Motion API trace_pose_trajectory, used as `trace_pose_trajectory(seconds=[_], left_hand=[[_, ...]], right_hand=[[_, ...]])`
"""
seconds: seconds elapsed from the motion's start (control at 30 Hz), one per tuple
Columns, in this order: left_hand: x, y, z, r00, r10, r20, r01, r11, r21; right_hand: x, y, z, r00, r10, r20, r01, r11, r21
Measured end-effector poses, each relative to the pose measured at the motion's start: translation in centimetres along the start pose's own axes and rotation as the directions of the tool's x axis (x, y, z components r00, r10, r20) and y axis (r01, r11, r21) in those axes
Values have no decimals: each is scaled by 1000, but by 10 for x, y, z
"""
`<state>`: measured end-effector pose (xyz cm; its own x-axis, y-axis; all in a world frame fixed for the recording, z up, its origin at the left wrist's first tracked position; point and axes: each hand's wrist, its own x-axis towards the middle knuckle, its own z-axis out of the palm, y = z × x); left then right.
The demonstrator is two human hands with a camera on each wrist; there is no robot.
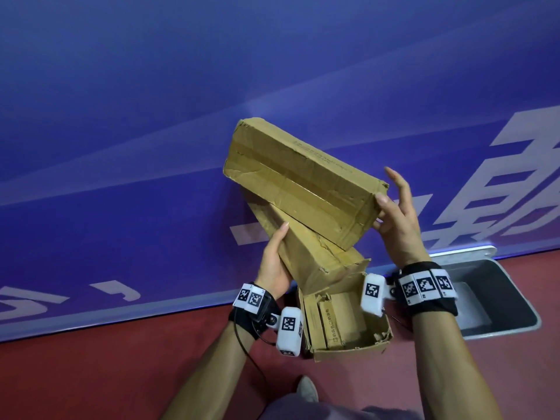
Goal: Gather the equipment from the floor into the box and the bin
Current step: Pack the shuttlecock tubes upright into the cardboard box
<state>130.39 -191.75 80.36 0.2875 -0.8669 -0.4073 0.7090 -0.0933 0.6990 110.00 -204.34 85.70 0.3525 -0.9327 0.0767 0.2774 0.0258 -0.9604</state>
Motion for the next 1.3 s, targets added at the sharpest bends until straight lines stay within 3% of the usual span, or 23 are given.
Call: trace_pose_trajectory(seconds=[0.2,0.37,0.53,0.63,0.8,1.03,1.17,1.3], left_hand=[[-10,-11,13,1000,16,-23,-17,998,-68],[-21,-25,27,998,56,-15,-57,998,-18],[-29,-39,33,996,83,17,-83,997,3],[-33,-51,38,995,103,1,-103,993,63],[-41,-68,55,991,133,1,-132,982,133],[-44,-87,72,986,168,9,-166,960,224],[-36,-98,76,985,166,-42,-144,935,323],[-35,-112,87,978,205,-32,-178,908,379]], right_hand=[[-4,-4,-32,992,52,113,-45,997,-67],[-15,-9,-65,955,188,229,-167,980,-109],[-28,-15,-94,802,398,446,-345,917,-199],[-38,-14,-106,762,407,504,-380,911,-162],[-52,-7,-117,741,431,515,-463,883,-73],[-61,-22,-114,710,566,418,-623,782,0],[-66,-20,-136,727,518,450,-570,821,-24],[-71,-22,-158,657,521,545,-453,851,-267]])
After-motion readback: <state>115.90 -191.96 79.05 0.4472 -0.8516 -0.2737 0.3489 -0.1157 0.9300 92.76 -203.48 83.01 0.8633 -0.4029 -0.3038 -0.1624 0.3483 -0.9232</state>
